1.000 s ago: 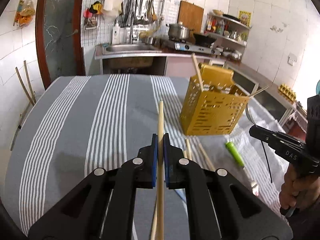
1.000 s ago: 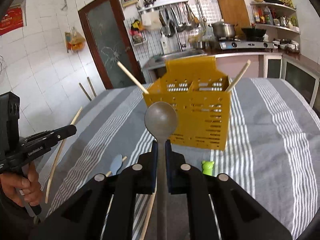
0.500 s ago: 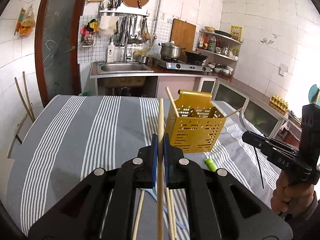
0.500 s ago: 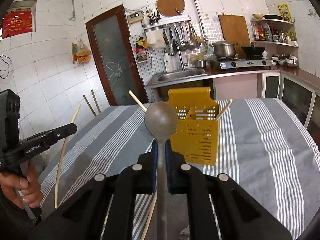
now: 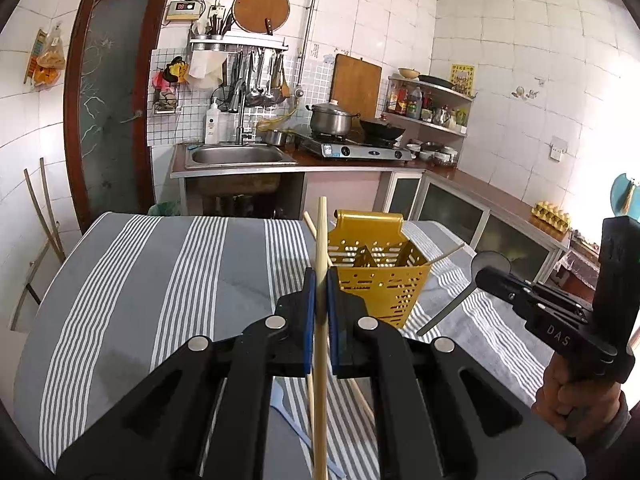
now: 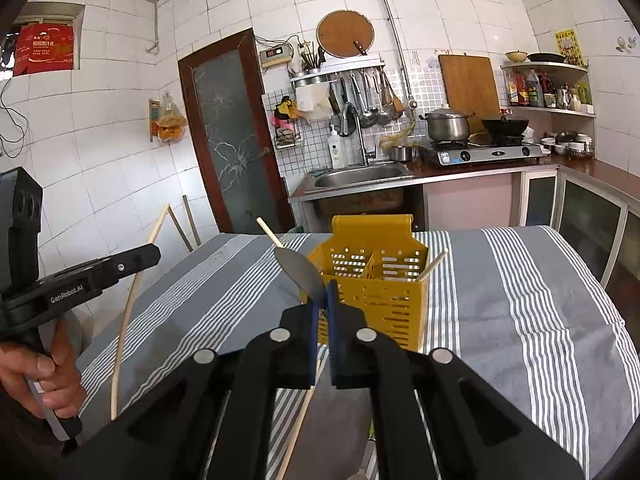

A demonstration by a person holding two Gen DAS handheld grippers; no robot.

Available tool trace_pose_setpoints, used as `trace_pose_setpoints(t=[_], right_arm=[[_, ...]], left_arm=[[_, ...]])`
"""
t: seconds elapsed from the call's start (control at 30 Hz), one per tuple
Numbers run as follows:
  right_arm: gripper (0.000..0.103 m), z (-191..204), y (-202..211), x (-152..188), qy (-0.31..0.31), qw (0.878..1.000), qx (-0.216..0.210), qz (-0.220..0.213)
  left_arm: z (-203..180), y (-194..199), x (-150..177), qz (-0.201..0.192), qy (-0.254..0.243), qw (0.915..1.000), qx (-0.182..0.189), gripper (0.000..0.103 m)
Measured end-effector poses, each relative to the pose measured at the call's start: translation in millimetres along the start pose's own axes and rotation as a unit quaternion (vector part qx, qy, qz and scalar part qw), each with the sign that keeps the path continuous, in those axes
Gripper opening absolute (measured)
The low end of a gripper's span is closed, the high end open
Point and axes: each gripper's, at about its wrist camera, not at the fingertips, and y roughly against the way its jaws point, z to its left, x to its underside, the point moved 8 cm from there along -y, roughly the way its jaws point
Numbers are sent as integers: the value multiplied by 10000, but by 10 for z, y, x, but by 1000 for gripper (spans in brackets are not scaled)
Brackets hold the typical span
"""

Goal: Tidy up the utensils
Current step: 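Lift the chopstick and metal spoon and carry them above the yellow basket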

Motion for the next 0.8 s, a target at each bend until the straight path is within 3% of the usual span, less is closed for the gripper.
trace_pose_setpoints(t=[0.4,0.8], right_arm=[[4,4,70,-152,38,9998,40,-195],[4,-13,108,-181,46,9997,98,-224]], left_arm=[[-64,-8,-144,-172,-36,9998,77,5],[-51,-54,-179,-105,-67,9999,-28,5]])
